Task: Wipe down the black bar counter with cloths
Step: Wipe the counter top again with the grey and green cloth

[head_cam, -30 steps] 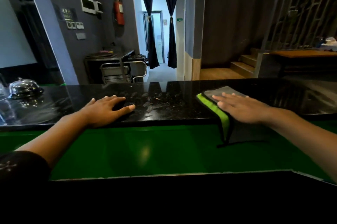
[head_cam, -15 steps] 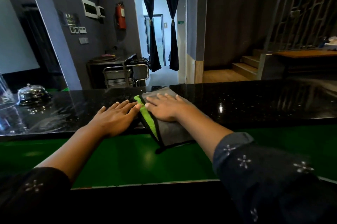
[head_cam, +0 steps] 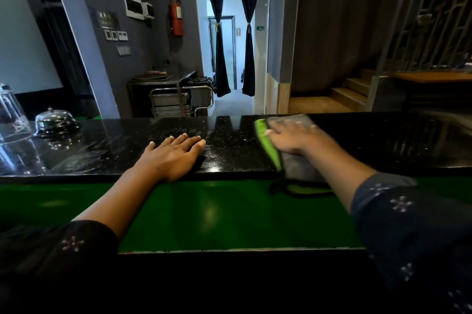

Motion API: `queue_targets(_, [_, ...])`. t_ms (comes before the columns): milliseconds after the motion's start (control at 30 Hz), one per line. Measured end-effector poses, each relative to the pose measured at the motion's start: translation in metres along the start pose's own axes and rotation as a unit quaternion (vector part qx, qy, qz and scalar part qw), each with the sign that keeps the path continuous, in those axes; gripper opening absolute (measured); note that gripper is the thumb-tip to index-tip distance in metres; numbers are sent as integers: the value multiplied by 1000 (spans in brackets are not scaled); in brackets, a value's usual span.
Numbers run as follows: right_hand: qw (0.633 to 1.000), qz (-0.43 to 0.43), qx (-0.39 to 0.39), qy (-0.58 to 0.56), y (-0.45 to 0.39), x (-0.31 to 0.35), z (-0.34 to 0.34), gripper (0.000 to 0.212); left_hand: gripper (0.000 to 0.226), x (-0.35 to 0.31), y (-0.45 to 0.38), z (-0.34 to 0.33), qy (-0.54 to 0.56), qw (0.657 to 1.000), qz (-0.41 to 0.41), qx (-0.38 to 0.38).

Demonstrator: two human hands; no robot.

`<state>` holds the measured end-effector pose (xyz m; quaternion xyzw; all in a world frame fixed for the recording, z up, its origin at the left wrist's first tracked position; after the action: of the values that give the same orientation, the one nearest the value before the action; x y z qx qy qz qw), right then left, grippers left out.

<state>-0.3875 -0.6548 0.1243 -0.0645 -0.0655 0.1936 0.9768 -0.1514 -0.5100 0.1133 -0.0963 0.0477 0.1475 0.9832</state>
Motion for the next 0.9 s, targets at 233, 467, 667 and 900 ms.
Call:
queue_targets(233, [985,162,32,-40,75,135,-11,60,56,2,9,3,8,1000,2,2])
queue_targets(467, [996,68,42,-29,66,24,1,55,60,-2,9,3,27,1000,-9,-6])
queue_targets(667, [999,-36,25,-14,18,40,-5,63,59,-7,4,6,37,999,-10,-17])
queue_targets(900, [993,108,36,-26,45,170,-21,57,67,-2,12,13,116,992,-1,-51])
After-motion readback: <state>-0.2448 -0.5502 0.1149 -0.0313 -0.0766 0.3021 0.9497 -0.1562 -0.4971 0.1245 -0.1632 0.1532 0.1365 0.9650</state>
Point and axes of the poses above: each hand's wrist, its own y-axis away from the middle knuckle, its own z-axis out of the back of the hand, x = y × z, the point moved 10 cm from there along -y, towards the middle knuckle, and after that the axes turned 7 degrees about -x, right-handed, at the moved point
